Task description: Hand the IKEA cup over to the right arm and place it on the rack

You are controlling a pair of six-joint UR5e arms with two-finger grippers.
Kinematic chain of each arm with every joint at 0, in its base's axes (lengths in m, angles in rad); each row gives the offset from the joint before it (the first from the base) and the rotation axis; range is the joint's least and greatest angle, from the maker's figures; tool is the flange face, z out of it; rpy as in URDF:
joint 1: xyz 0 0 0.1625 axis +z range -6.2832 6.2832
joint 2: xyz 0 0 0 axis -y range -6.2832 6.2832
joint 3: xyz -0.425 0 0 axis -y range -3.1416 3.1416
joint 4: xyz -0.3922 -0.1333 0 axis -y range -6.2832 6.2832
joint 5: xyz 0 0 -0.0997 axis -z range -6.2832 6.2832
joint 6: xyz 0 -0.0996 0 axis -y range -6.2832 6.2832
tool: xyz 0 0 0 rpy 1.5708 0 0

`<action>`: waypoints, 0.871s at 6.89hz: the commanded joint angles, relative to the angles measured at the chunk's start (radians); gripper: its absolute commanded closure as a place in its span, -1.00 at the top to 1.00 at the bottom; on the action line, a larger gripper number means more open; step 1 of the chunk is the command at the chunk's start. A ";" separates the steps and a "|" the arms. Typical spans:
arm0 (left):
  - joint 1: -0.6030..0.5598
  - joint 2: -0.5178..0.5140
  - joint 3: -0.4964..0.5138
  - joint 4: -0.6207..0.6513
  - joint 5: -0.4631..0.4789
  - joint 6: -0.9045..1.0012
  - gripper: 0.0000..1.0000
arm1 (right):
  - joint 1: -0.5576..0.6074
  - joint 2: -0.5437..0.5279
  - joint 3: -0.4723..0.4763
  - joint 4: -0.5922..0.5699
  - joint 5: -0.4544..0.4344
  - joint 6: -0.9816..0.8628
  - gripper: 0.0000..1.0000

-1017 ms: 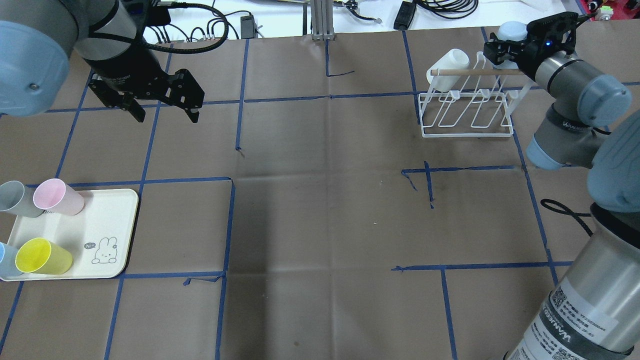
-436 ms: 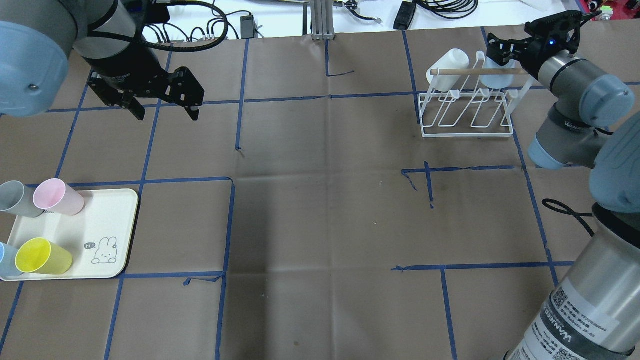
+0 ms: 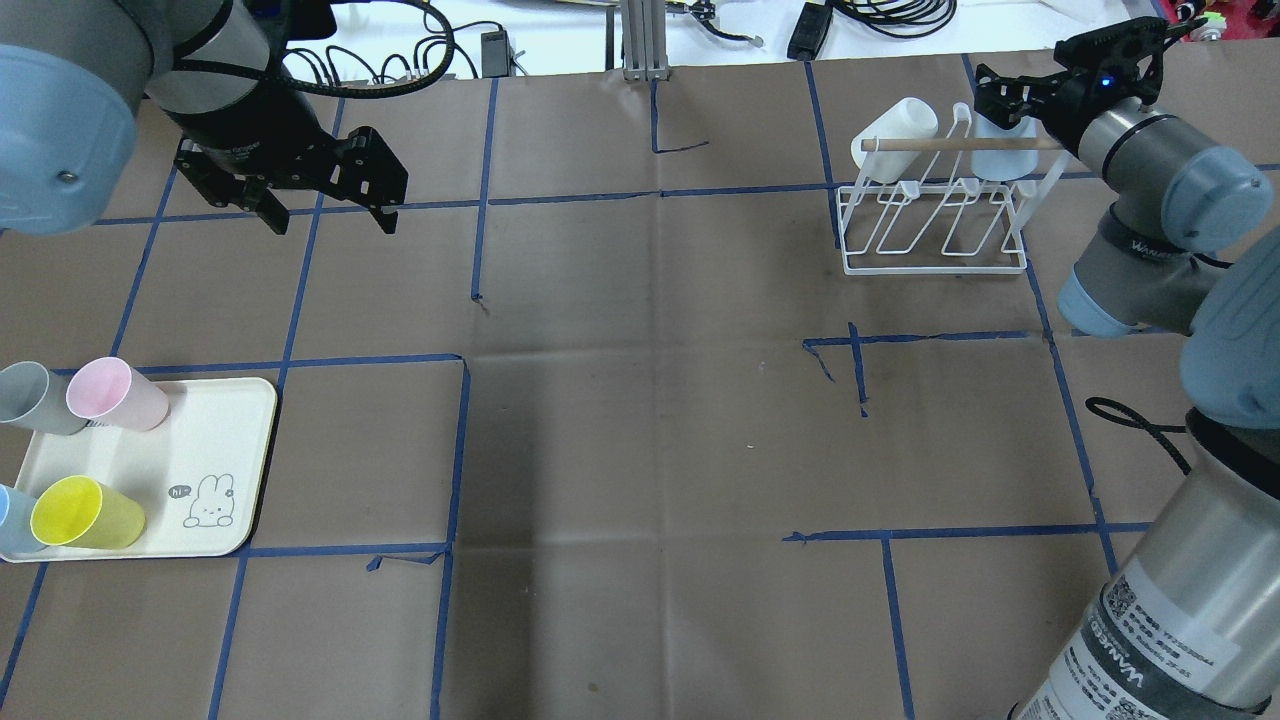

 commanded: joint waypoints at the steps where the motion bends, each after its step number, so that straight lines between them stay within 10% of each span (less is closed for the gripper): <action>1: 0.000 -0.004 0.001 0.002 -0.008 -0.015 0.99 | 0.003 -0.062 0.002 0.047 -0.006 0.000 0.99; 6: 0.002 -0.001 0.000 0.002 -0.011 -0.013 0.99 | 0.026 -0.433 0.002 0.772 -0.009 -0.003 0.99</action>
